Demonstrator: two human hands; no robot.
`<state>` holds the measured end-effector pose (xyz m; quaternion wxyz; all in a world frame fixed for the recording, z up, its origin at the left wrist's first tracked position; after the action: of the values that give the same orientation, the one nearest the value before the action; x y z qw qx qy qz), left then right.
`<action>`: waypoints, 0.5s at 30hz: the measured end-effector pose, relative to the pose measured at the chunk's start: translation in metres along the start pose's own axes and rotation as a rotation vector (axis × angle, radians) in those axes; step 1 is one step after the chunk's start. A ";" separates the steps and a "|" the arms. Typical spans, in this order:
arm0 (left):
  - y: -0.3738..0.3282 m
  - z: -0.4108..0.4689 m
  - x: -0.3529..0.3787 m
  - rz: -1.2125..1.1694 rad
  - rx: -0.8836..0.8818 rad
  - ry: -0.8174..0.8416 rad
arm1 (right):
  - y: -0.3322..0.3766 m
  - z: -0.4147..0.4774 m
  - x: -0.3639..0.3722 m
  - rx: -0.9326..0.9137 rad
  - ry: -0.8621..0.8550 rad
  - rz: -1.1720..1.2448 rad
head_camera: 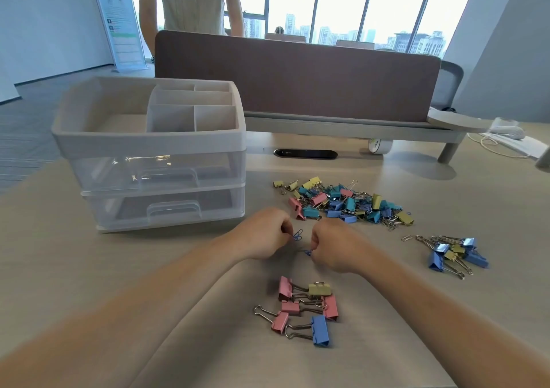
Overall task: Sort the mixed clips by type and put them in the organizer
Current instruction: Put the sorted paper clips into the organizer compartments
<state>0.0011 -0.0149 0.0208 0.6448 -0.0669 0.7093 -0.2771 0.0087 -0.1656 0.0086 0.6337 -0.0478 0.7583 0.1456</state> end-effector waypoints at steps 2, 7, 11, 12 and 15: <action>-0.002 -0.001 0.000 -0.010 0.001 0.001 | -0.001 -0.004 -0.002 0.003 -0.001 0.036; -0.004 -0.007 -0.016 -0.051 -0.020 -0.024 | -0.003 -0.010 -0.029 -0.004 -0.088 0.216; -0.001 -0.016 -0.063 -0.085 -0.044 -0.154 | 0.020 -0.015 -0.082 -0.078 -0.150 0.243; 0.000 -0.021 -0.080 -0.083 -0.042 -0.198 | 0.031 -0.015 -0.098 -0.104 -0.172 0.248; 0.005 -0.041 -0.132 -0.080 -0.052 -0.343 | 0.070 -0.013 -0.144 -0.189 -0.252 0.294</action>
<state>-0.0157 0.0619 0.1350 0.7428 -0.1579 0.5926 -0.2686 0.0064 -0.1184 0.1618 0.6882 0.0225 0.6547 0.3118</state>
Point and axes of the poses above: each hand's wrist, its own z-axis towards the middle knuckle, its own x-axis out of the palm, y = z × x, the point moved 3 cm from there along z, towards the middle knuckle, and after that the axes turned 2 degrees about -x, right-handed, at the moved point
